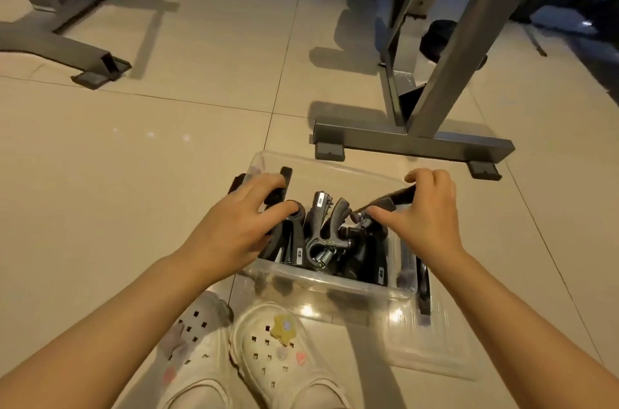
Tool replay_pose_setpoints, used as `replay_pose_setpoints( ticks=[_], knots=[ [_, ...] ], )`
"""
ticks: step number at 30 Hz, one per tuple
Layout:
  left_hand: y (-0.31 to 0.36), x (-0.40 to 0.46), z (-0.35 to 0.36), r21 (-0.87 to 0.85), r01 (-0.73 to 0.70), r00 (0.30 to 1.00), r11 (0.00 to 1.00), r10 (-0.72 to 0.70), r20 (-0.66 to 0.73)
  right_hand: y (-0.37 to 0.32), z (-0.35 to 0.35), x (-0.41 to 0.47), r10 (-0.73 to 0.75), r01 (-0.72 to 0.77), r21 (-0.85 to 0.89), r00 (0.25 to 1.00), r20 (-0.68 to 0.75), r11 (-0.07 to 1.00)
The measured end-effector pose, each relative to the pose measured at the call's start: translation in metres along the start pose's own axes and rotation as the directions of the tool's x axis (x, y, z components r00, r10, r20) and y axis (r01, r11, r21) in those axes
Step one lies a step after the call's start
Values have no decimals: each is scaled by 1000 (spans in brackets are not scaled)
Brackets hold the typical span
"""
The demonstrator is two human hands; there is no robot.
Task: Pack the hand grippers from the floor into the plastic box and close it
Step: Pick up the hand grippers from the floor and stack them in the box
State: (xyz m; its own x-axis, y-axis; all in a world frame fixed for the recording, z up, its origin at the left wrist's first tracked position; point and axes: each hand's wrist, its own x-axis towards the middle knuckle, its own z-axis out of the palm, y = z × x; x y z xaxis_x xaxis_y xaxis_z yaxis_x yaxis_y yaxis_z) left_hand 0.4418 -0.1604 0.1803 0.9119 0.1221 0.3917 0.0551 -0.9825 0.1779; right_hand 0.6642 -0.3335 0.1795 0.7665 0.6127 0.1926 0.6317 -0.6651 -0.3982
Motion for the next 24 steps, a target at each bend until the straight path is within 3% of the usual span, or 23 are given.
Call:
replay_pose_setpoints(
  ticks=[9, 15, 19, 24],
  knots=[
    [-13, -11, 74, -1, -111, 994, 994, 111, 6, 40, 60, -58, -51, 66, -292, 997, 57, 954],
    [-3, -15, 78, 25, -195, 981, 981, 194, 9, 38, 54, -60, -133, 165, -323, 984, 119, 932],
    [-4, -19, 80, 41, -180, 984, 983, 180, -2, 35, 52, -32, -221, 295, -283, 938, 267, 912],
    [-5, -23, 78, 0, -163, 986, 987, 163, 22, 36, 76, 10, -229, 409, -247, 814, 534, 878]
  ],
)
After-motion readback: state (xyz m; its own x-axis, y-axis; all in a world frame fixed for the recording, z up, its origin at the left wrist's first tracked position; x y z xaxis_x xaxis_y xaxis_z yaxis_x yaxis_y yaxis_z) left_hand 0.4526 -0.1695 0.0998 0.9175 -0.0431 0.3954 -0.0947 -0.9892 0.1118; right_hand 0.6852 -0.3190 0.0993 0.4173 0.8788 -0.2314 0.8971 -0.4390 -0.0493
